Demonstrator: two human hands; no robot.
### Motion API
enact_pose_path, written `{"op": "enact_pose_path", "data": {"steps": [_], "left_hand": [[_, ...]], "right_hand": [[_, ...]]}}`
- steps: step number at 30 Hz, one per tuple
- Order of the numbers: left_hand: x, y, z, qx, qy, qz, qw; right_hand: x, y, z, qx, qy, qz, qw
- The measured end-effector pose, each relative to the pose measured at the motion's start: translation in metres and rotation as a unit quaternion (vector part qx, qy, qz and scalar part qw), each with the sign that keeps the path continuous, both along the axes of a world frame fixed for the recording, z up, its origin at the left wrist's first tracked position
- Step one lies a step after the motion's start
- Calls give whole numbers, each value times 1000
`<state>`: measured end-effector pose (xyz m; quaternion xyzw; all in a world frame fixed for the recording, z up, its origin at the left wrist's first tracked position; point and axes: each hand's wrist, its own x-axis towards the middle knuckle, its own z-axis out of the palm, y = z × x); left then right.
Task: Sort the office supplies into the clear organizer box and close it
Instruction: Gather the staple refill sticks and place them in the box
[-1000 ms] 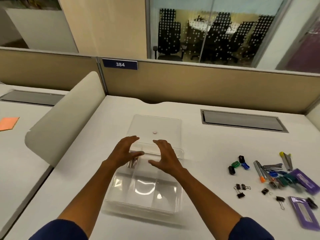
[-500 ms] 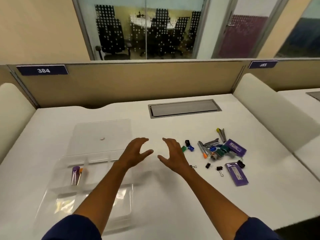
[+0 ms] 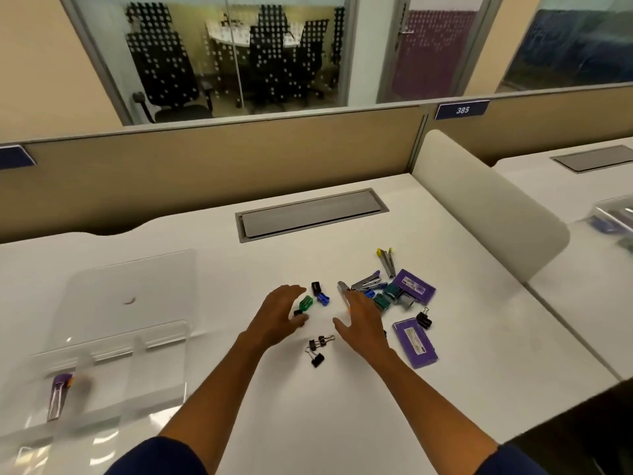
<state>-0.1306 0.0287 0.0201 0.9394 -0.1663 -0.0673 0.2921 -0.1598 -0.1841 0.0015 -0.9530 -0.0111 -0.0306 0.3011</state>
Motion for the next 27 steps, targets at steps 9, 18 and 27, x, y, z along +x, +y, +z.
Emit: {"op": "enact_pose_path", "data": {"steps": [9, 18, 27], "left_hand": [[37, -82, -17, 31, -42, -97, 994], [55, -131, -38, 159, -120, -150, 968], [68, -127, -35, 134, -110, -125, 977]], "right_hand": [[2, -53, -17, 47, -37, -49, 997], [24, -106, -15, 53, -50, -76, 994], [71, -119, -1, 16, 12, -23, 1000]]}}
